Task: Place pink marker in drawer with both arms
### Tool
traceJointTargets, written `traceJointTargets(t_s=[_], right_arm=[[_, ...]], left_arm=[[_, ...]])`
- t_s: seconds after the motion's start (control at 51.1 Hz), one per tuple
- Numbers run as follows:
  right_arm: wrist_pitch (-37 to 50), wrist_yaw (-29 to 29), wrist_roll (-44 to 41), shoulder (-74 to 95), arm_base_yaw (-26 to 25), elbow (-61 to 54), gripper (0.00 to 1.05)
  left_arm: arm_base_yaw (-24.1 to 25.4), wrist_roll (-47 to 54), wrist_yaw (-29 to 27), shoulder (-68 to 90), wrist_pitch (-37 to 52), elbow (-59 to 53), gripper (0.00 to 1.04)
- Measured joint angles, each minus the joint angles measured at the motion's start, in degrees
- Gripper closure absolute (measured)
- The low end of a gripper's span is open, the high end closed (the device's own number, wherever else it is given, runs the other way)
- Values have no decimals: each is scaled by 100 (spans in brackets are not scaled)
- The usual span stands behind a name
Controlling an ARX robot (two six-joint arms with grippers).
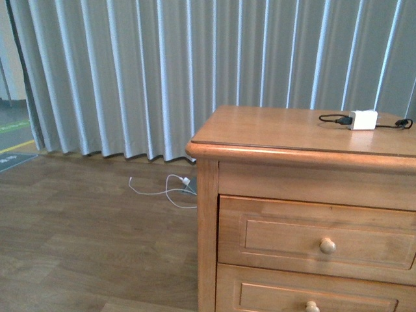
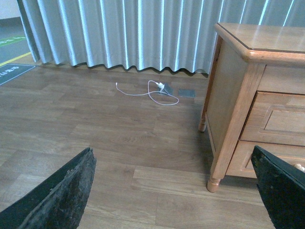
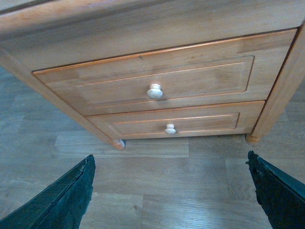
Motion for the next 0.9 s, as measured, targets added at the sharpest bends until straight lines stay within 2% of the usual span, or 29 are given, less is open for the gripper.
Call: traceJointTargets(t_s=[0.157,0.294,0.411,0.548,0.607,0.685,0.9], right_arm=[[-1054,-264,-131,-1779,-173,-452,9],[-2188,-494,-221,-3497,-629,-831,9],[-2516,-330,-308,-4404,-979,-1078,9],[-2516,-317,-402,-4489,-1003,-1091,9],[-1731,74,-761,-4828,-739,-1460,17],[-944,92,-1202,-5309,-481,-1884,31],[-761,136,-1530,-5558,-442,-2208,72]], left_arm=[[0,0,-2,0,0,0,6],[0,0,-2,0,0,0,6],[0,0,-2,0,0,0,6],[0,0,-2,0,0,0,6],[0,0,0,0,0,0,6],[0,0,-4,0,0,0,6],[0,0,-4,0,-2,0,6]])
